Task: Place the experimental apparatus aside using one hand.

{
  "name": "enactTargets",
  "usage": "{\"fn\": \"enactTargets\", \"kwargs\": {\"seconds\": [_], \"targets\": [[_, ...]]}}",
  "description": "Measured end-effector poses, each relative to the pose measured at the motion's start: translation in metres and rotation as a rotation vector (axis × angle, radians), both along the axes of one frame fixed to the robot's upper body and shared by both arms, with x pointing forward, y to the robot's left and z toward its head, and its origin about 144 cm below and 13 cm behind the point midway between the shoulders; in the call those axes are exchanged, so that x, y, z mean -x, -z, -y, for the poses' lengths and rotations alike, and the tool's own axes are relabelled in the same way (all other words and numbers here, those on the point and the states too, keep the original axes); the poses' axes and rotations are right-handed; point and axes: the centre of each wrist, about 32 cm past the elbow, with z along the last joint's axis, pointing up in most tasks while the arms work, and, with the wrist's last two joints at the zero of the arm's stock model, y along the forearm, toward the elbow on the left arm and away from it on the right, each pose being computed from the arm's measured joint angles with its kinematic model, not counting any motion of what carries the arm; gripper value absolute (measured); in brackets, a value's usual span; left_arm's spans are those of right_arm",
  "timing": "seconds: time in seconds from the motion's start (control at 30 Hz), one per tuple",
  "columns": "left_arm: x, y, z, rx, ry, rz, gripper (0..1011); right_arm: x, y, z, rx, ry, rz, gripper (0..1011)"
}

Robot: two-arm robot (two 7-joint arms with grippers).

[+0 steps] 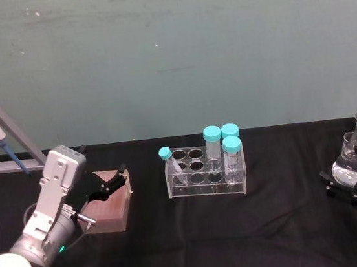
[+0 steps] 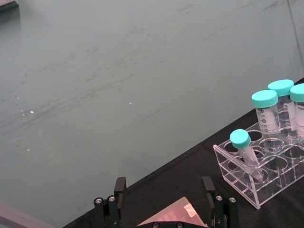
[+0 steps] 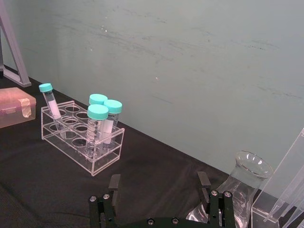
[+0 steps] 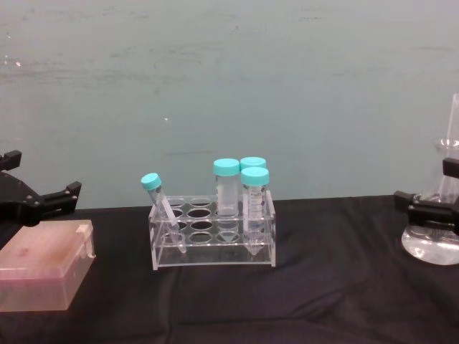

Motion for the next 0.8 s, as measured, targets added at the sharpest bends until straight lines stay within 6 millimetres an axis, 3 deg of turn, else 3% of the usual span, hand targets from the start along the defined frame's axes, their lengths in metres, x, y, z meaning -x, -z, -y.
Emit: {"fn": "enactTargets", "kwargs": {"seconds": [0.8], "targets": [[0.0000,0.0000,0.0000,0.000,0.000,0.000,1000,0.0000,0.0000,0.0000,0.000,0.000,0.000,1000]]}}
